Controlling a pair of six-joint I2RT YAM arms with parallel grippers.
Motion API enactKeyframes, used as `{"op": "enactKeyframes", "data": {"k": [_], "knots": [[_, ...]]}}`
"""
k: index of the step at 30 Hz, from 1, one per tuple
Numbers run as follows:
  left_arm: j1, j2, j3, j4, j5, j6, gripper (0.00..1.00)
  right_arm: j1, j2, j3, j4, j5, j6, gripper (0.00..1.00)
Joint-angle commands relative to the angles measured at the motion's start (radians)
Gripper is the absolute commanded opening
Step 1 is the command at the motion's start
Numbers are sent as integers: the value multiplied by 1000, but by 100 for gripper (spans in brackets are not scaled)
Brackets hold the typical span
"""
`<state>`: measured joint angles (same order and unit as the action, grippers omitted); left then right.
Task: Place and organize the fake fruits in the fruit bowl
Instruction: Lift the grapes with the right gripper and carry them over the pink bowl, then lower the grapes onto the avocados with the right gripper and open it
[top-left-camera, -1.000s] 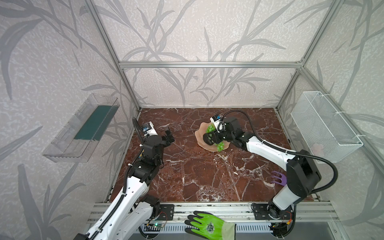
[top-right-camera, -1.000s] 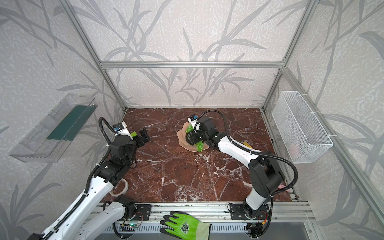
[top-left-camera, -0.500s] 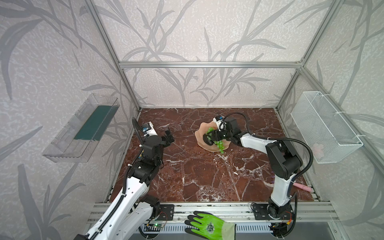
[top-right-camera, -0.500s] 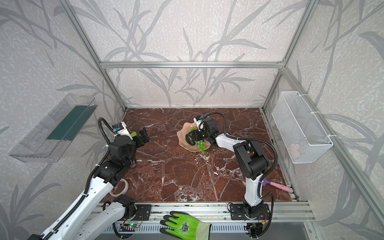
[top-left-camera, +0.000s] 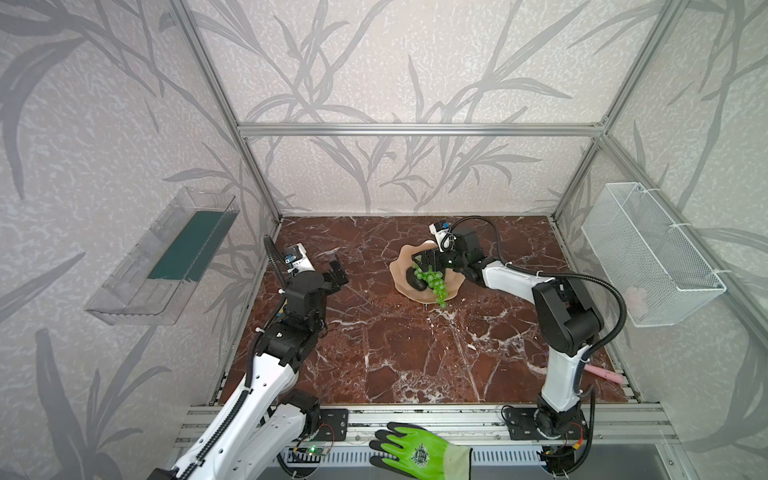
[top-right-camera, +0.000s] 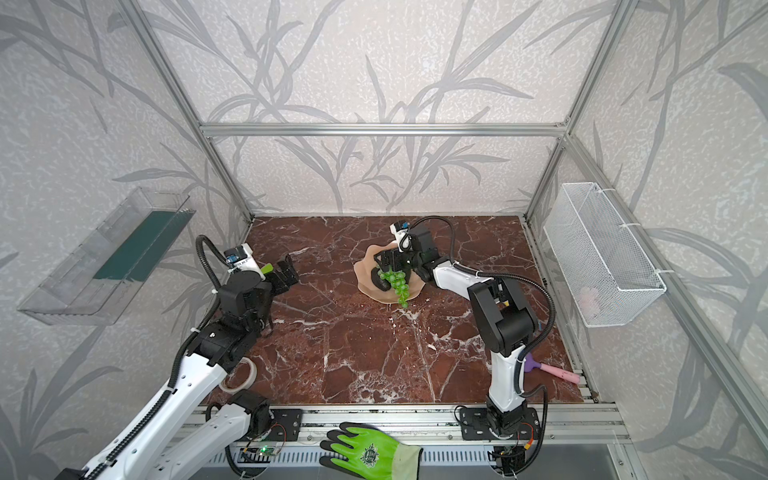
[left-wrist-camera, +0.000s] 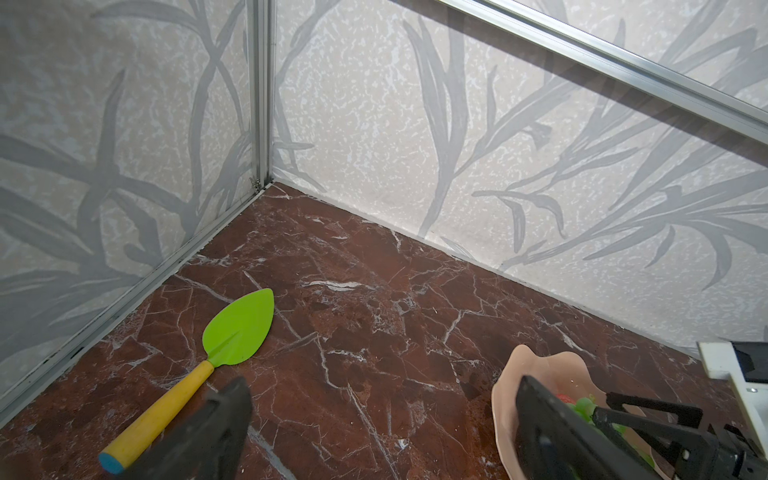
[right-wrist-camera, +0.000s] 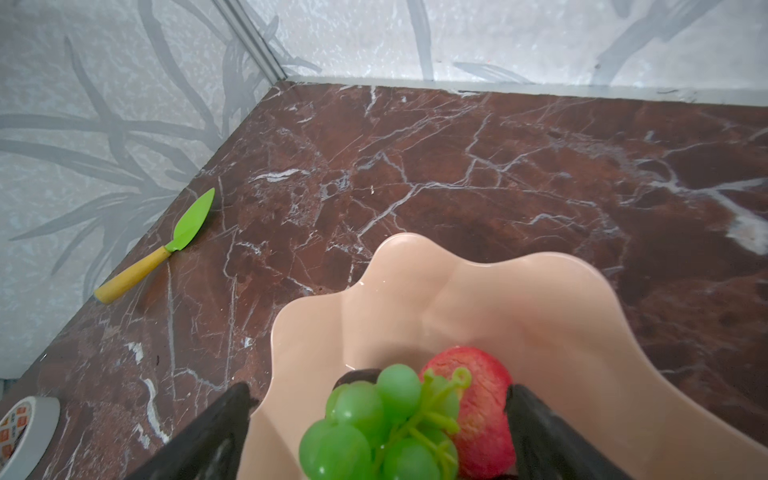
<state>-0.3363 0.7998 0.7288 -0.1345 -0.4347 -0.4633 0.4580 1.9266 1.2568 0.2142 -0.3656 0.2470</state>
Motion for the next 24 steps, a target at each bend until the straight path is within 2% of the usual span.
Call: {"op": "enactKeyframes", "data": {"k": [1, 9, 13, 19, 24], "knots": [[7, -15, -9, 11, -33, -3, 100, -2, -98, -23, -116, 55, -19, 95], [8, -7, -15, 21, -23, -7, 100, 12, -357, -272, -176, 116, -3, 95], [8, -7, -19, 27, -21, -6, 100, 61, -446, -343, -218, 172, -9, 91], [8, -7, -20, 28, -18, -9, 100, 128, -454, -368, -260, 285, -6, 88], [7, -8, -20, 27, -18, -11, 100, 131, -404, -359, -239, 316, 14, 83]]}}
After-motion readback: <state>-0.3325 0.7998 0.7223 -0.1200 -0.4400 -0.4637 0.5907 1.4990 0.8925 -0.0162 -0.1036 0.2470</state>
